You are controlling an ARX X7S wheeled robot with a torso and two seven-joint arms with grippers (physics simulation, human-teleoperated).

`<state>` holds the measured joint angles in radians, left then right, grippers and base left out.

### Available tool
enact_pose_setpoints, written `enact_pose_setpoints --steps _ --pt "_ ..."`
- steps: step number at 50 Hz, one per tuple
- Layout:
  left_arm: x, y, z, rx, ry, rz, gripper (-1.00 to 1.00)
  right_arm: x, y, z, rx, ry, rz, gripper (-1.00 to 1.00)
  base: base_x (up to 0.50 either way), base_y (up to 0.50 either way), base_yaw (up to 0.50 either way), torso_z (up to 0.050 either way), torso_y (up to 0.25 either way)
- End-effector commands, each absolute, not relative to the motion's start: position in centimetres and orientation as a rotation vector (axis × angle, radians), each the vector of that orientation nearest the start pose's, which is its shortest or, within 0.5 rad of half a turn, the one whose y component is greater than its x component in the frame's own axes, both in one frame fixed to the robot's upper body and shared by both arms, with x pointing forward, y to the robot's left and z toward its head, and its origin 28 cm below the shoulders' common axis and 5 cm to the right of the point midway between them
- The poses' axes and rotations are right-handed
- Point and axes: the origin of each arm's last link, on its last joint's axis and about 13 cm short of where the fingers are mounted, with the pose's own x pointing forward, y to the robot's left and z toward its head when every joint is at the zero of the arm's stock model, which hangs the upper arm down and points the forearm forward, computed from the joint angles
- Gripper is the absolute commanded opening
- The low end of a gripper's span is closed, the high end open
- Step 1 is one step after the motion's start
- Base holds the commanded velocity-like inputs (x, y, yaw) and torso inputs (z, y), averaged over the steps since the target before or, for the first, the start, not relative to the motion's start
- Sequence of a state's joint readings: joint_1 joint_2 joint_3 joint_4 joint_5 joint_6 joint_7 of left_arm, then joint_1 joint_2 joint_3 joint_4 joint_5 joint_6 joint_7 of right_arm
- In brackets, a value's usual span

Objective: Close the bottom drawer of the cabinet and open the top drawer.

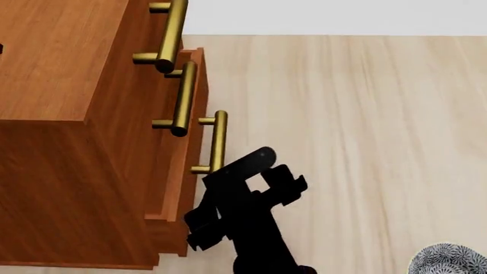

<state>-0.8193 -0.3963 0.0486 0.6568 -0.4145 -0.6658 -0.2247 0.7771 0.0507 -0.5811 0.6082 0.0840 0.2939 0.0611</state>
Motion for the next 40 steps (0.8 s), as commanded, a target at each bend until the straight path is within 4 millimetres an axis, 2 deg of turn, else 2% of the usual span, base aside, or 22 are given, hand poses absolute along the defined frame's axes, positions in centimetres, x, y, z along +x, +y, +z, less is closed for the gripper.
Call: enact_pose_setpoints --steps 1,40 --pt "25.2 24.3 29.9 0.102 -0.751 -0.032 1.00 35.6 -2.1 8.0 -0.367 0.140 0.397 1.00 0.00 0.00 0.00 0.000 0.000" --pt "24.9 24.4 30.4 0.117 -0.762 -0.030 1.00 36.3 0.7 8.6 -0.304 0.146 0.551 1.00 0.00 0.00 0.00 0.000 0.000"
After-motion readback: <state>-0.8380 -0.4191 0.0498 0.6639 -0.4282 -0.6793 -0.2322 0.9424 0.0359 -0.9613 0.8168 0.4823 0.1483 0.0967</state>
